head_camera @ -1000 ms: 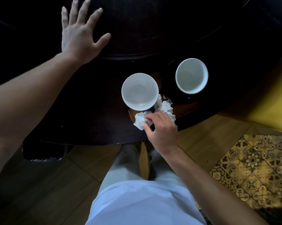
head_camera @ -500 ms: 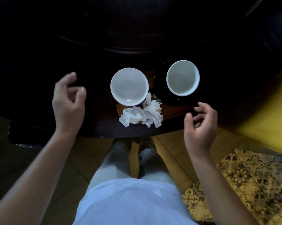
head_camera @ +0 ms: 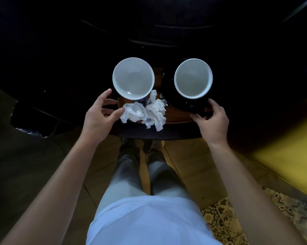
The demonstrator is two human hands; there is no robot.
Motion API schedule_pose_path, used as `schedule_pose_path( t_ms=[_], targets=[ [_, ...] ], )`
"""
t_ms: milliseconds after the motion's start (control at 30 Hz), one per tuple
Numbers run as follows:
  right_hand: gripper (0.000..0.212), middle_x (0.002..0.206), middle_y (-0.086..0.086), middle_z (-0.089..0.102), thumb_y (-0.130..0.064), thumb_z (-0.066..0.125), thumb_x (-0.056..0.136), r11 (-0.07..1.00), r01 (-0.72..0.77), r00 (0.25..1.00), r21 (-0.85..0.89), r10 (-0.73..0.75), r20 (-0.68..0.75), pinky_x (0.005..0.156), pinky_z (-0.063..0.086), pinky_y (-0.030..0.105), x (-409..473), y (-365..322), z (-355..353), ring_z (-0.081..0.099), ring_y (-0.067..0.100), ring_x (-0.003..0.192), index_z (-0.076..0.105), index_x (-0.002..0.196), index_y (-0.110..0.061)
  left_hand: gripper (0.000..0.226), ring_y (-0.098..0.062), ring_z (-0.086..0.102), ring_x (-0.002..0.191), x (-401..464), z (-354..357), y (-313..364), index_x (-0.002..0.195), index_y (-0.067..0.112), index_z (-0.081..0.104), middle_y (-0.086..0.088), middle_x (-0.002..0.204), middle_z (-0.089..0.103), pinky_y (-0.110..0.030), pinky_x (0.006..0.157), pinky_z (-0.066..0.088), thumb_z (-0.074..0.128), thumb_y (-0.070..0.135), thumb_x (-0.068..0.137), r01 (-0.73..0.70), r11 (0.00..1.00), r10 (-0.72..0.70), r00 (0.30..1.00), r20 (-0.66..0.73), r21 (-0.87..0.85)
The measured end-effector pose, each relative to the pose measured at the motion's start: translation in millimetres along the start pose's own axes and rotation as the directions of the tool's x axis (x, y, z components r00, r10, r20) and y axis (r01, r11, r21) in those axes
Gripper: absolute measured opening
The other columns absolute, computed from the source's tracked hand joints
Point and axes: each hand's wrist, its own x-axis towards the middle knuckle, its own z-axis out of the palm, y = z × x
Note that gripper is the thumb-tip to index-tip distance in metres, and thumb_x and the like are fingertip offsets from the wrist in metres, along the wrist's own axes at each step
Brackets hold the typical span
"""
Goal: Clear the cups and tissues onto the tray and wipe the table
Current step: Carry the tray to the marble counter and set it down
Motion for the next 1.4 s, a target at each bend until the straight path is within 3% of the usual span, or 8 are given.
schedule_pose_path(
  t_ms=[233, 333, 433, 567, 733, 933, 1167, 1400],
  targets=[
    [0.078, 0.131, 0.007, 0.065, -0.025, 0.087, 0.08, 1.0, -0.001, 0.997, -0.006, 0.002, 0.084, 0.095, 0.049, 0.024, 2.4, -1.4, -10.8, 0.061, 0.02, 0.12, 0.05, 0.148, -0.017, 0.067, -0.008, 0.068, 0.093, 11.8, 5.1, 1.1, 0.156, 0.019, 0.046, 0.0, 0.11, 0.068, -0.011, 0.082, 0.053, 0.075, 0.02, 0.096, 0.002, 0.999, -0.001, 1.0, -0.009, 0.045],
    [0.079, 0.127, 0.004, 0.066, -0.023, 0.087, 0.079, 1.0, -0.026, 0.994, 0.004, 0.026, 0.102, 0.1, 0.055, 0.039, 1.5, -6.8, -8.8, 0.064, 0.015, 0.113, 0.05, 0.148, -0.015, 0.067, -0.015, 0.07, 0.095, 19.7, 2.8, -1.6, 0.154, 0.017, 0.049, 0.0, 0.104, 0.067, -0.029, 0.09, 0.06, 0.078, 0.015, 0.093, -0.005, 0.999, 0.004, 0.999, 0.033, 0.036],
    [0.075, 0.102, -0.015, 0.065, -0.02, 0.087, 0.079, 0.996, -0.076, 0.995, 0.037, 0.073, 0.069, 0.096, 0.058, 0.036, 1.6, -6.6, -4.4, 0.061, -0.006, 0.087, 0.052, 0.145, -0.018, 0.065, -0.011, 0.074, 0.092, 21.8, 5.2, -3.5, 0.152, 0.013, 0.051, -0.001, 0.101, 0.066, -0.031, 0.083, 0.064, 0.077, 0.009, 0.094, -0.008, 1.0, 0.008, 0.999, 0.038, -0.02],
    [0.077, 0.111, -0.009, 0.067, -0.016, 0.085, 0.08, 0.974, -0.13, 0.984, 0.187, 0.103, 0.148, 0.099, 0.057, 0.039, 0.8, 0.1, -4.3, 0.065, 0.005, 0.101, 0.049, 0.147, -0.025, 0.064, 0.011, 0.068, 0.083, 23.2, 4.1, -8.0, 0.15, 0.008, 0.052, 0.012, 0.093, 0.064, -0.01, 0.085, 0.055, 0.078, 0.006, 0.091, 0.023, 0.99, -0.015, 0.998, 0.053, -0.14],
    [0.074, 0.129, -0.002, 0.066, -0.015, 0.083, 0.082, 0.953, -0.125, 0.979, 0.277, 0.074, 0.188, 0.105, 0.053, 0.044, 0.2, 4.9, -7.5, 0.062, 0.016, 0.123, 0.049, 0.145, -0.033, 0.063, 0.008, 0.068, 0.087, 21.3, 2.4, -6.9, 0.149, 0.012, 0.054, 0.014, 0.094, 0.065, -0.012, 0.089, 0.054, 0.079, 0.01, 0.091, 0.043, 0.976, -0.024, 0.995, 0.095, -0.212],
    [0.076, 0.126, 0.0, 0.063, 0.009, 0.076, 0.082, 0.87, -0.222, 0.961, 0.44, 0.121, 0.247, 0.079, 0.063, 0.032, 9.6, 3.1, -15.4, 0.068, 0.021, 0.113, 0.055, 0.137, -0.04, 0.054, -0.015, 0.074, 0.106, 21.2, -6.4, -8.4, 0.149, 0.018, 0.055, -0.003, 0.115, 0.071, -0.03, 0.089, 0.062, 0.071, 0.009, 0.098, 0.126, 0.912, -0.052, 0.979, 0.195, -0.389],
    [0.089, 0.139, 0.007, 0.06, 0.01, 0.076, 0.081, 0.816, -0.245, 0.94, 0.523, 0.068, 0.334, 0.076, 0.064, 0.037, 3.2, -5.5, -4.5, 0.071, 0.028, 0.111, 0.041, 0.153, -0.029, 0.064, -0.008, 0.073, 0.105, 27.6, 0.7, -18.6, 0.15, 0.026, 0.054, 0.011, 0.109, 0.073, -0.022, 0.086, 0.059, 0.076, 0.007, 0.093, 0.134, 0.891, -0.045, 0.977, 0.21, -0.434],
    [0.091, 0.137, 0.019, 0.061, 0.013, 0.061, 0.092, 0.687, -0.375, 0.895, 0.623, 0.093, 0.436, 0.073, 0.064, 0.036, -6.6, 1.1, 1.6, 0.074, 0.044, 0.097, 0.029, 0.156, -0.043, 0.063, -0.033, 0.074, 0.11, 36.2, -3.4, -20.3, 0.133, 0.055, 0.06, -0.011, 0.114, 0.077, -0.04, 0.083, 0.064, 0.079, 0.014, 0.09, 0.3, 0.743, -0.054, 0.918, 0.394, -0.598]
  ],
)
